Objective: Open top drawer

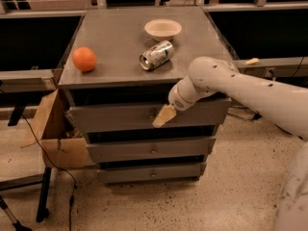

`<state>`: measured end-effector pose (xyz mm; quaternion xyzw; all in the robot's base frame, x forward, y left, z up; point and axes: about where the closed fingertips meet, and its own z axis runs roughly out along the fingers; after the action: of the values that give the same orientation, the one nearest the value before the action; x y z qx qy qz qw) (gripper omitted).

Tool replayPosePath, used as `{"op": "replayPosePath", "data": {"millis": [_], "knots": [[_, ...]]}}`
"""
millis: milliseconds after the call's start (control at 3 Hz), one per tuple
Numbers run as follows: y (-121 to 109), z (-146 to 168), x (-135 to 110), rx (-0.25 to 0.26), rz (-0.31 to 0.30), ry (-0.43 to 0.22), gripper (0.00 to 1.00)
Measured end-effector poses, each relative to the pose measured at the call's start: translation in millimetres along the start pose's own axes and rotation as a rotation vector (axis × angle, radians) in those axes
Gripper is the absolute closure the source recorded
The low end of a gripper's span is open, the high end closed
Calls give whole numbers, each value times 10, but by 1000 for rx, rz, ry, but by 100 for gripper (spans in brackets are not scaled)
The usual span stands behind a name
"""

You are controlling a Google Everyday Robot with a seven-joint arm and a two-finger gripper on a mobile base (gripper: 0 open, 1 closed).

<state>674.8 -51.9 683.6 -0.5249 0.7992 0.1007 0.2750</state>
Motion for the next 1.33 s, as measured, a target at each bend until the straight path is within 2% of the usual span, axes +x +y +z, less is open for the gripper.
{"op": "replayPosePath", "data": {"millis": [333,1000,1333], "knots": [[-86,25,143,20,3,18,39],[-97,-84,292,36,5,37,85],[-102,-117,270,36,5,37,90]]}}
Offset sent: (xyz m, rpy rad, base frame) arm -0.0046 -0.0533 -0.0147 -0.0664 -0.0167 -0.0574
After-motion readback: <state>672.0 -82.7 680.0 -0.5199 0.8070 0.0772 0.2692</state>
